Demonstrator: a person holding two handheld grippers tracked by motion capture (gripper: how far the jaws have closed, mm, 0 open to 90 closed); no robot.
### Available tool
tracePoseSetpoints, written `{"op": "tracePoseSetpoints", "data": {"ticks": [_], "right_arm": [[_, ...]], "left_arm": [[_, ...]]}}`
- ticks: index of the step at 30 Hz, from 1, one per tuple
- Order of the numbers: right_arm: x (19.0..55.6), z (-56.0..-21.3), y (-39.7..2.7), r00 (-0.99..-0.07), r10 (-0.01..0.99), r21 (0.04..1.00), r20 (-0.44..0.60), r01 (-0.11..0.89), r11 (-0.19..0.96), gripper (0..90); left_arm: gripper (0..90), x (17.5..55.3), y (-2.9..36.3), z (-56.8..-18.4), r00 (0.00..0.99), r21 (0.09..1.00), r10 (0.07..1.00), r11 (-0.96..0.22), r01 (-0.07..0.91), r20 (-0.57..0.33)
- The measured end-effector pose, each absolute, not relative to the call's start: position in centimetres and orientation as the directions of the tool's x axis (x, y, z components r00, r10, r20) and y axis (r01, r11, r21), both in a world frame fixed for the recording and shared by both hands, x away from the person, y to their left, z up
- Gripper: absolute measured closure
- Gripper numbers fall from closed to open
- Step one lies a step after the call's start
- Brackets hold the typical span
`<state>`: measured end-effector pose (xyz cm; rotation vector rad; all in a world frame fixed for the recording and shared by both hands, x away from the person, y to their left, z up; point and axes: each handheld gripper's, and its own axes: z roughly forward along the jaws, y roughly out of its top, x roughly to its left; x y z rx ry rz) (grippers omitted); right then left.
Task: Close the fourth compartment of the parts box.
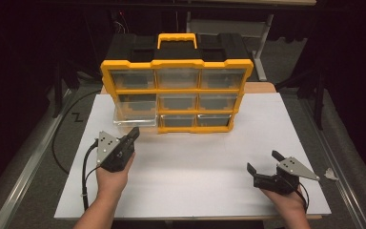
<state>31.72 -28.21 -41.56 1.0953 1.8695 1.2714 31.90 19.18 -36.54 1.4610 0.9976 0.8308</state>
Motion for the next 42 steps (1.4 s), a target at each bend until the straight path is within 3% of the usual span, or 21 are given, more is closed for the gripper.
{"op": "tracePoseSetpoints", "data": {"ticks": [42], "right_arm": [[32.0, -41.7, -27.6, -0.479, 0.877, 0.939, -0.029, 0.287, 0.188, 1.1]], "left_arm": [[90.0, 33.9, 18.7, -35.6, 0.34, 0.996, 0.94, -0.022, 0.086, -0.009]]}}
